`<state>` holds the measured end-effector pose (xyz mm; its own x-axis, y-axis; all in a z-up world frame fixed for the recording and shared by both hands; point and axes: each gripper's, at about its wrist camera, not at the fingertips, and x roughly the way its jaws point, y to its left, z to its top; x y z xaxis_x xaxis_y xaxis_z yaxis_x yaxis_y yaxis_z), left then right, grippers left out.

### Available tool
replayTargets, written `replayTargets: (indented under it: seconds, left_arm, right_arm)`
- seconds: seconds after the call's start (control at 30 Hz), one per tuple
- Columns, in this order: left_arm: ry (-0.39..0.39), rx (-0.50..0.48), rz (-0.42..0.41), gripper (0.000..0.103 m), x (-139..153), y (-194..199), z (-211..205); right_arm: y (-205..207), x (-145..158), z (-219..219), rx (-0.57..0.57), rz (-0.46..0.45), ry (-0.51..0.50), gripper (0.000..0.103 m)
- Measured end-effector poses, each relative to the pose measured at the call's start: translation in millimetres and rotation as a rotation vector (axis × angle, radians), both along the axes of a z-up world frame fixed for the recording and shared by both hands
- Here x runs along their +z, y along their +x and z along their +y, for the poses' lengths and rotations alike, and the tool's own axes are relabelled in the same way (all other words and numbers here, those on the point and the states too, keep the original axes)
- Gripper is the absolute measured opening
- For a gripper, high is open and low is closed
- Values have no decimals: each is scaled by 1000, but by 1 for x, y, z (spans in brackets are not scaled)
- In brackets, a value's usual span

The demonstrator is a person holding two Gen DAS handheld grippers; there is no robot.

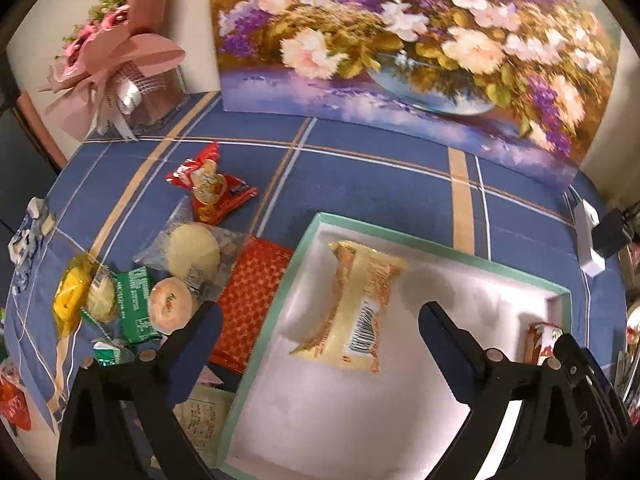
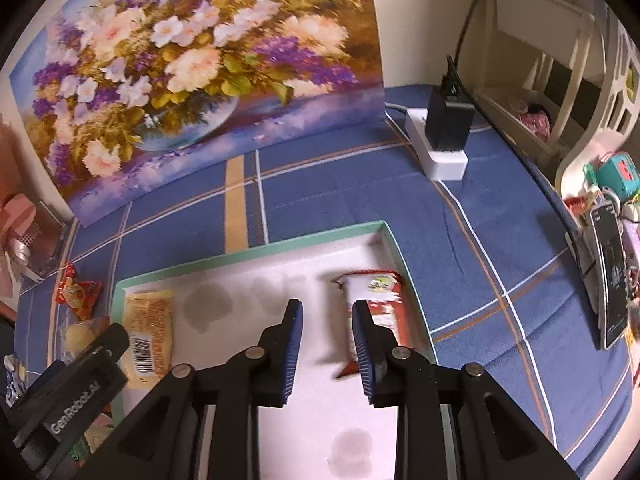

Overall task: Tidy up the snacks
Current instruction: 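Lower the brown chocolate bar into the tray and open the right tool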

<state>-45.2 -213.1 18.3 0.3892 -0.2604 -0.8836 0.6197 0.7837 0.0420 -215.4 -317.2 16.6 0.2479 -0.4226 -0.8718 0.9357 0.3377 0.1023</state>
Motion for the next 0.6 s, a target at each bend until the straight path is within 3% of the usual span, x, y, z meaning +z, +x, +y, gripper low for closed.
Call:
replayTargets:
  seconds: [0.1,0.17,0.33,0.4,0.6]
  left_arm:
    - [5,48,-22,103,4,5,6]
    - [2,81,-32,103,7,9,12]
    - [7,152,-73,103,13,17,24]
    - [6,184,-66,103,13,21,29]
    - [1,288,-18,103,10,36,48]
  right_arm:
    - [1,4,2,0,-12,-12,59]
    - [0,4,3,-7,-15,-13,64]
    - [-1,2,3,-9,-21,-3,99]
    - [0,0,4,-6,-28,1,103]
    - [2,-2,5,-1,-35,18,103]
